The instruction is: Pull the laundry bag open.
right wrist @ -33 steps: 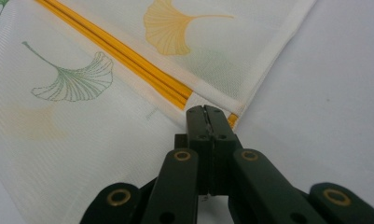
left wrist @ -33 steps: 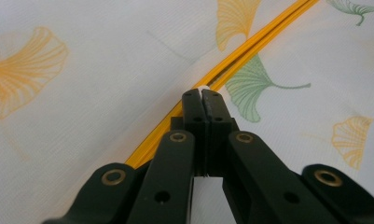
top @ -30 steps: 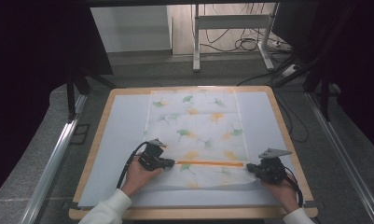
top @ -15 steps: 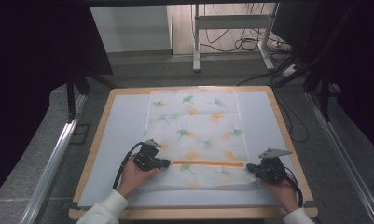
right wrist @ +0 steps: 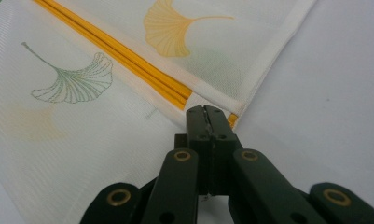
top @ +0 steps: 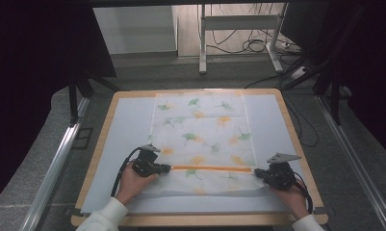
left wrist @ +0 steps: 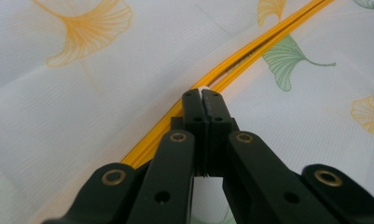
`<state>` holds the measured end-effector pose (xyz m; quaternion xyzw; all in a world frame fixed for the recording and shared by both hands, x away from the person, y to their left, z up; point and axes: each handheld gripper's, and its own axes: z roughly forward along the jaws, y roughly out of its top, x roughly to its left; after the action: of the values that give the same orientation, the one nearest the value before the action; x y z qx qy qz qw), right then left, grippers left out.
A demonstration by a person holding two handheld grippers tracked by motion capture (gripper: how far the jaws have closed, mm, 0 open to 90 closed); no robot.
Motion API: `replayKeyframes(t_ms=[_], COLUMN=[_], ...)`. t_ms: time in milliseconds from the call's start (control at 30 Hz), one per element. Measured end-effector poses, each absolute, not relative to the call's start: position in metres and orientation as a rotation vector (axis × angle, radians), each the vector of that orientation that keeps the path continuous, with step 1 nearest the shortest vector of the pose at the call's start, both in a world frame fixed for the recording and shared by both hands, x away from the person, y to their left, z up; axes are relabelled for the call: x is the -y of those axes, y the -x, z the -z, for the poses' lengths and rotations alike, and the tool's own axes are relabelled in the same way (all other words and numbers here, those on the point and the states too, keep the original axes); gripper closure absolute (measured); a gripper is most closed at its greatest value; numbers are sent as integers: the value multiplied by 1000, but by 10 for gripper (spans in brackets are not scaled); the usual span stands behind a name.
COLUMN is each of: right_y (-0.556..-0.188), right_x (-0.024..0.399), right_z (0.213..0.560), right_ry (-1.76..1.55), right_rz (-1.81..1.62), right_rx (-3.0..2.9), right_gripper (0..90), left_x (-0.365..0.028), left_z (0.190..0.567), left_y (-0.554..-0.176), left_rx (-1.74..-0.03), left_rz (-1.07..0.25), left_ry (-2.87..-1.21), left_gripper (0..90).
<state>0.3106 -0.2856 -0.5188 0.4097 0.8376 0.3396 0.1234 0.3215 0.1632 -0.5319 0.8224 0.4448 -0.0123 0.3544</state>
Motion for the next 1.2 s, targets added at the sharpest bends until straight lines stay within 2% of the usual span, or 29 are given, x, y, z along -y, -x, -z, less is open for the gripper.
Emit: replayKeyframes(t_ms=[1200], right_y=[-311], right_x=[286], right_z=[519], right_ry=[-1197], right_rz=[-990], right_rx=[-2442], right_gripper=[896], left_x=[-207], left_z=[532], left_y=[-310], left_rx=[-1236], left_rz=[-13], left_ry=[-2100], left_gripper=[900])
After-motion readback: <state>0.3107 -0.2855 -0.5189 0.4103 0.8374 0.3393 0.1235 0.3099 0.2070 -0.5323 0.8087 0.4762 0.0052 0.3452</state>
